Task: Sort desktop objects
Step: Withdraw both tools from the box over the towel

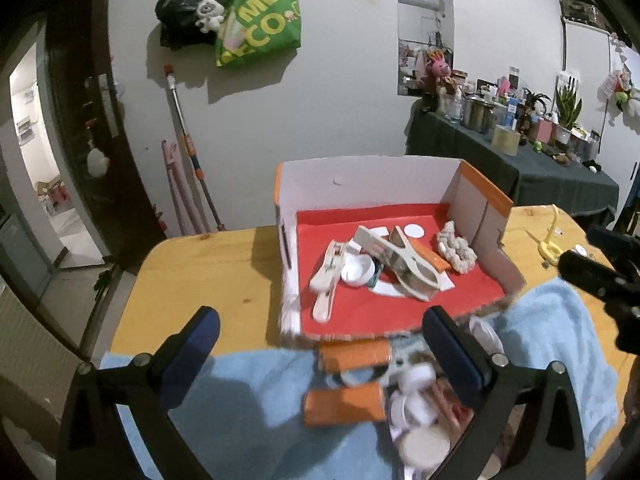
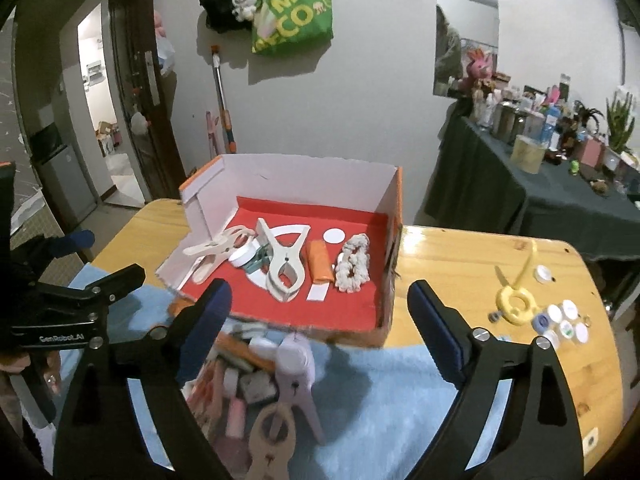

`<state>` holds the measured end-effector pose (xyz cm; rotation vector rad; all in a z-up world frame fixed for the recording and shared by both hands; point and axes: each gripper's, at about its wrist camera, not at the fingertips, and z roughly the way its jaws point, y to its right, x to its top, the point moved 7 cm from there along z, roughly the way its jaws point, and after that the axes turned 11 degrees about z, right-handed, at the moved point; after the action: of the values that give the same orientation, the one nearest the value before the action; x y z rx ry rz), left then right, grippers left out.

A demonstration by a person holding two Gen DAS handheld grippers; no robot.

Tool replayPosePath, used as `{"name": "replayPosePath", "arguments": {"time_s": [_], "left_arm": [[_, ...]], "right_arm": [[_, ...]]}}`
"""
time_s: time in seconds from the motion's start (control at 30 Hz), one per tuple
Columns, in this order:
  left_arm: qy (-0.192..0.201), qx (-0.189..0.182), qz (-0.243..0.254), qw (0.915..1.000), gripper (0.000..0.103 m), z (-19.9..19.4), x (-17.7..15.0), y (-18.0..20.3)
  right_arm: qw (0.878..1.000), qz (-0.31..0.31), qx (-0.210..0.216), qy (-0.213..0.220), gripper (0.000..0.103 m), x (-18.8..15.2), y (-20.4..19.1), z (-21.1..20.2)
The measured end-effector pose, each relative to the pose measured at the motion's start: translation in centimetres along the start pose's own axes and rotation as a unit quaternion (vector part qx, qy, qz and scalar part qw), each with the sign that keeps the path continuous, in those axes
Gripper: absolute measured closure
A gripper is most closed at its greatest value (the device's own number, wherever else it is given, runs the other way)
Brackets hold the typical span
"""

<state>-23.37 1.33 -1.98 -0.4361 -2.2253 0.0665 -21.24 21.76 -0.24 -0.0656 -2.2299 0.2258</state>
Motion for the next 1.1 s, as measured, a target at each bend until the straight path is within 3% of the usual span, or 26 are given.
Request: {"name": "replayPosePath", "arguments": {"time_s": [0.57, 0.87, 1.1], "left_arm": [[0.062, 0.025, 0.012, 0.9977, 0.000, -10.5, -6.7, 0.5], [0.067, 0.007, -0.007, 0.9977, 0.000, -11.1, -10.8, 3.6], [0.066, 0.004, -0.010, 0.9977, 0.000, -10.6, -12.7, 5.3]], "right_arm": [[0.997, -0.006, -0.046, 0.061, 0.000, -6.4, -1.2, -9.2], [0.996, 0.014, -0.068, 0.064, 0.000, -11.1, -0.4, -10.0], [0.996, 0.022, -0.057, 0.058, 0.000, -13.8, -0.6, -9.9]]}}
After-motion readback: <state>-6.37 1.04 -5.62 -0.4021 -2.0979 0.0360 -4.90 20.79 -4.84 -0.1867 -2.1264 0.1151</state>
